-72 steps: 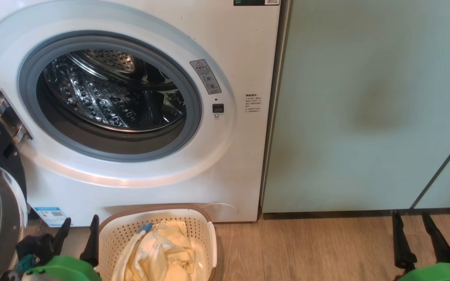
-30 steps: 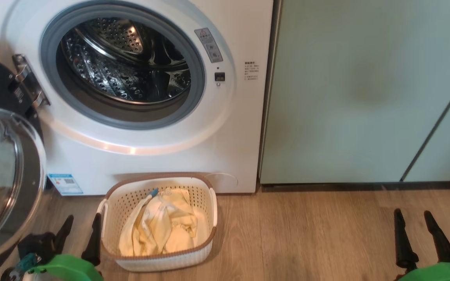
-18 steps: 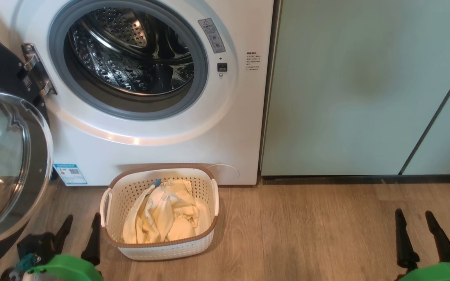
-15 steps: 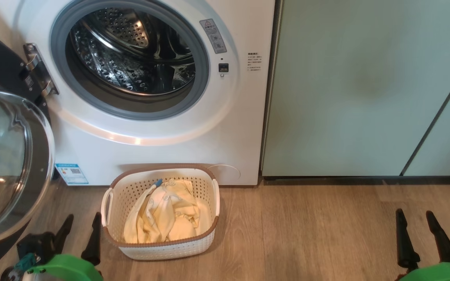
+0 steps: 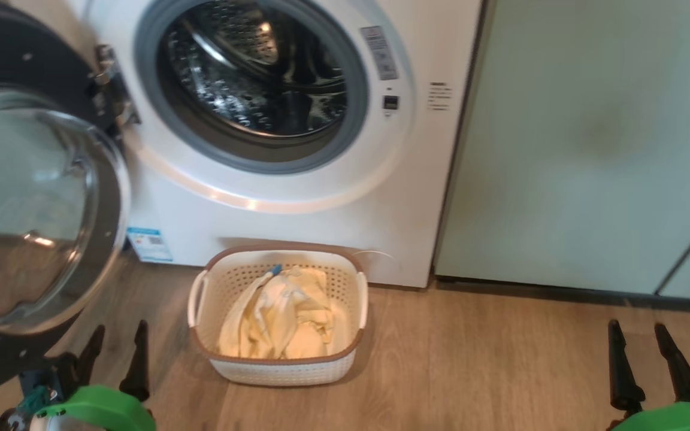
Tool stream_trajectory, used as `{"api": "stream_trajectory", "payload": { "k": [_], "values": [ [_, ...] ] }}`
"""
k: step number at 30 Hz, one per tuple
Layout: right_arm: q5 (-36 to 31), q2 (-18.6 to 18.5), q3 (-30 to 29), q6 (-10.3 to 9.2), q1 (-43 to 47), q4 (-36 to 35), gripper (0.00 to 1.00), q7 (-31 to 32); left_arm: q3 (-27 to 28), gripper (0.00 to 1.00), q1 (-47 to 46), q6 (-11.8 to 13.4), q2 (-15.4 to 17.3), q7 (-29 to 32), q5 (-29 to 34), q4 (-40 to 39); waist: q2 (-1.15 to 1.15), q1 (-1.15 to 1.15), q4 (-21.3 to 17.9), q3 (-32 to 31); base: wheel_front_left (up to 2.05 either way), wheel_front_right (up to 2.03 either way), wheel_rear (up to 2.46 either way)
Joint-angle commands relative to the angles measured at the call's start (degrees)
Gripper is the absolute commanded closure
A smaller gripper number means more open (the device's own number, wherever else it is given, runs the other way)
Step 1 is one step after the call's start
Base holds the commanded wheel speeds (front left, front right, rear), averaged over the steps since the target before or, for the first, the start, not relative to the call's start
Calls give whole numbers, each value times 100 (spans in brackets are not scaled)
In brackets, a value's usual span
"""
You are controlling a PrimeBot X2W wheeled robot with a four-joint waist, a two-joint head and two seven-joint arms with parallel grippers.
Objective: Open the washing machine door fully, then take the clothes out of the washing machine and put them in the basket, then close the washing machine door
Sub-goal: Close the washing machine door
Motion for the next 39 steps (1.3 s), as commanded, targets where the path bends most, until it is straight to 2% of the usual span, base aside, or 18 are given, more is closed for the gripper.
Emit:
{"api": "stream_trajectory", "payload": {
  "k": [1, 29, 39],
  "values": [
    [-21, -63, 118, 21, -157, -200, 0, -55, 228, 0, -334, 17, 108, -52, 57, -192, 0, 0, 183, 8, 0, 0, 0],
    [-6, 37, 151, 21, -272, -212, 0, -55, 474, 0, -687, 76, 3, -52, 173, -54, 0, 0, 2238, 77, 0, 0, 0],
    [-10, 59, 177, 21, -352, -207, 0, -55, 529, 0, -750, 95, -21, -52, 229, -38, 0, 0, 2779, 132, 0, 0, 0]
  ]
}}
